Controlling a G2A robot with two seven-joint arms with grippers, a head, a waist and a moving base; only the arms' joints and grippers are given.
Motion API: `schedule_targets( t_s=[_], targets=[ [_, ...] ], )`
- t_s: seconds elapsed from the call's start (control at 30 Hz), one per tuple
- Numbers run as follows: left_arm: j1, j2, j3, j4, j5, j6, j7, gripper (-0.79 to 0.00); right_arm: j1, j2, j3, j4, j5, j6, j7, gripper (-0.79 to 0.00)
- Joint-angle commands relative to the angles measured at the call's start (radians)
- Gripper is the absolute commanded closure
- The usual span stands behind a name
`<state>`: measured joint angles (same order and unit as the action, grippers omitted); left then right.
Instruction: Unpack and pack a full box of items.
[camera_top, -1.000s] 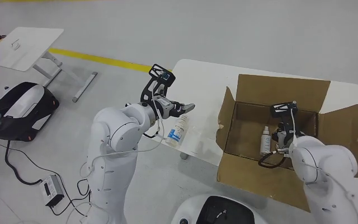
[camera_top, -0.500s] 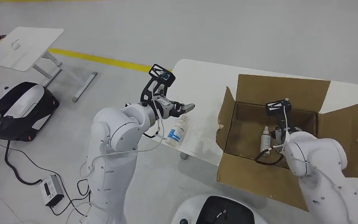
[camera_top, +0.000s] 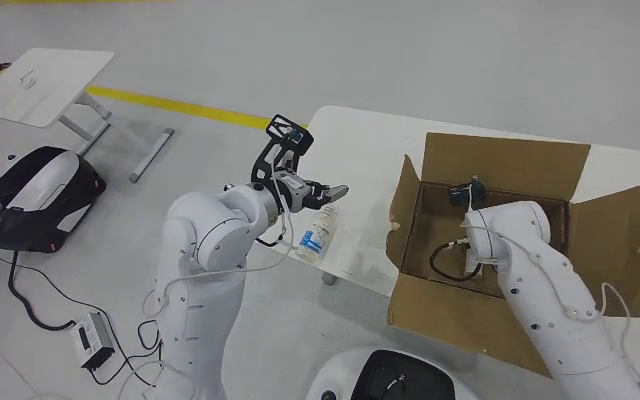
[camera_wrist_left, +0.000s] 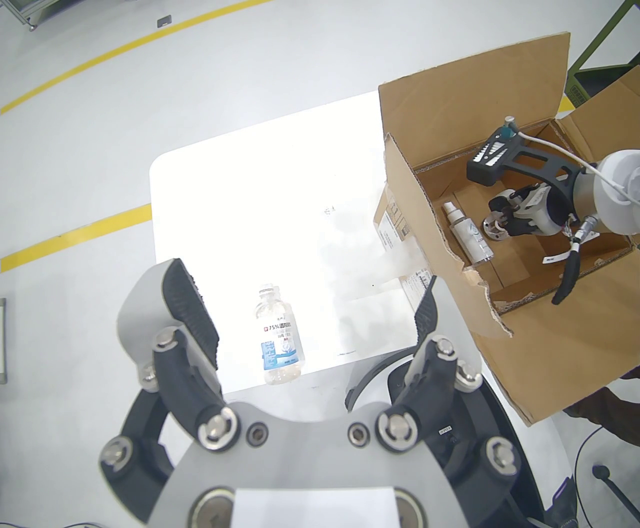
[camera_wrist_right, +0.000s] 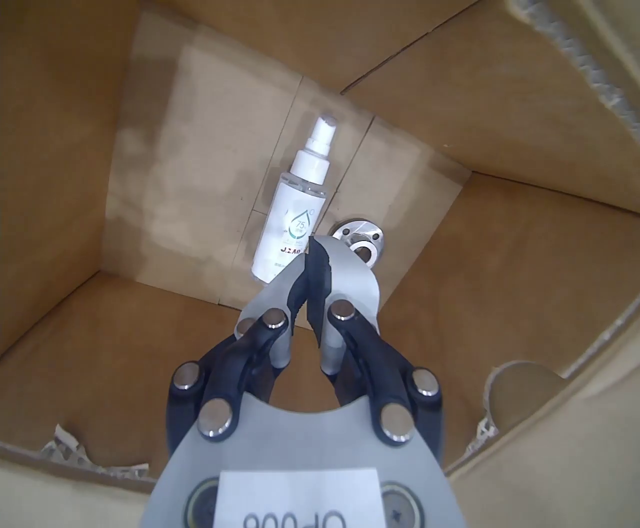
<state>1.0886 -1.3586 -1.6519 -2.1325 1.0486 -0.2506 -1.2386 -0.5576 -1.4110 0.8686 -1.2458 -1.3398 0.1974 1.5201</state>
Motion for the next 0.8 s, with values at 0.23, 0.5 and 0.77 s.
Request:
schedule_targets(
  t_s=[0.23, 0.5, 0.77],
  targets=[
    [0.000, 0.000, 0.000, 0.000, 0.000, 0.000, 0.000, -0.785, -0.013, -0.011, 0.014, 0.052, -0.002, 0.015, -0.016, -0.369],
    [0.000, 0.000, 0.000, 0.000, 0.000, 0.000, 0.000, -0.785, -0.019, -0.022, 0.015, 0.098, -0.013, 0.025, -0.045, -0.363],
    [0.000, 0.000, 0.000, 0.000, 0.000, 0.000, 0.000, -0.785, -0.034, -0.036, 0.030, 0.133, 0.007, 0.075, -0.131, -0.434]
  ],
)
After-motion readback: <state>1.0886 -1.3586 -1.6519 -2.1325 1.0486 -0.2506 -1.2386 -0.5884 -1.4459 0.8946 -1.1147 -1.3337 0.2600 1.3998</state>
